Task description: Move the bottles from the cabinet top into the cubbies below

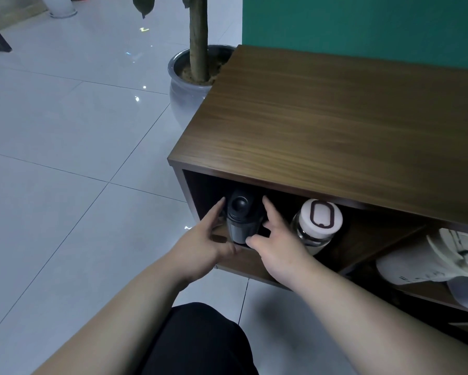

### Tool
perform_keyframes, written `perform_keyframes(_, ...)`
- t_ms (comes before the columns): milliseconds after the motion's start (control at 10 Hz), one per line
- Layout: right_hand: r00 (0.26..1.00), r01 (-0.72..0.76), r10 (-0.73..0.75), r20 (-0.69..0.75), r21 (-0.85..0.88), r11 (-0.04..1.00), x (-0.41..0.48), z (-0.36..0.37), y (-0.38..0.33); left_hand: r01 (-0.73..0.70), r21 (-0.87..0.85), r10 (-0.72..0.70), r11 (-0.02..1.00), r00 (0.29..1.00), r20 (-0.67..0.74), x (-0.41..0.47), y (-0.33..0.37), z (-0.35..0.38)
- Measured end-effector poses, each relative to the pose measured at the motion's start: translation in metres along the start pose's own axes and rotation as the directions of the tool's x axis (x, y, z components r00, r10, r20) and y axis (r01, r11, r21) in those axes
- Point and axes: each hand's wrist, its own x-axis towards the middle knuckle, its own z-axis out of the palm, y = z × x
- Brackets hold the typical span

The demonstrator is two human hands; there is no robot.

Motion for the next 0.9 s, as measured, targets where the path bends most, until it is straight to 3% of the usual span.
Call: perform_keyframes(900,0.998,0.059,-0.059,-0.004,-0.065,0.996,-0.0009,-0.0017,0.0045,-0.032,0.055,0.034,0.998,0.999,-0.04,0.0007,-0.0068,0.0016)
